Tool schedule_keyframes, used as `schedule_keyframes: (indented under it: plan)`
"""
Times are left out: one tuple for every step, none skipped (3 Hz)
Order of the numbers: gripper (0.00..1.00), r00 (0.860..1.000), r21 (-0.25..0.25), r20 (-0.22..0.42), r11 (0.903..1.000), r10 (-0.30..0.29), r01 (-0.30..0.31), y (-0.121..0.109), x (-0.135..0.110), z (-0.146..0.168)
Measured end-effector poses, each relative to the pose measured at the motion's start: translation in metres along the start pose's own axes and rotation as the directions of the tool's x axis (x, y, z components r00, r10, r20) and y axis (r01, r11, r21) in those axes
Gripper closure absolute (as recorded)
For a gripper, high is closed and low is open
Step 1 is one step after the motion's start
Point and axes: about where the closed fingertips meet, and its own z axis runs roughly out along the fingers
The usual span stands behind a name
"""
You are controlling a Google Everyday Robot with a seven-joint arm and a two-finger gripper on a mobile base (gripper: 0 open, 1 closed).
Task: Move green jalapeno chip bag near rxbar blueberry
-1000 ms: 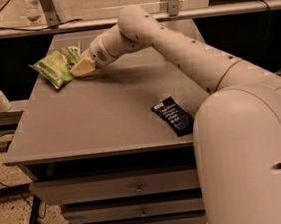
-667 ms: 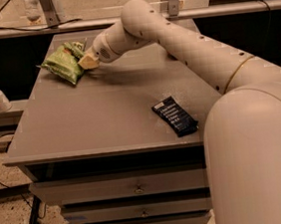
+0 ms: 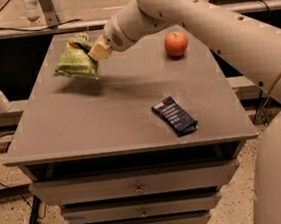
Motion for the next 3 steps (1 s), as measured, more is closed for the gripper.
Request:
schedule_keyframes:
  plan:
    - [1.00,0.998,0.042,-0.052,0.9985,0.038,-0.035,0.015,0.019,-0.038]
    - [1.00,0.990,0.086,-0.108,0.9929,0.091,-0.082,0.030,0.051,-0.069]
    - [1.00,0.975,0.130,-0.152,0.9816,0.159,-0.140,0.042,0.089,-0.091]
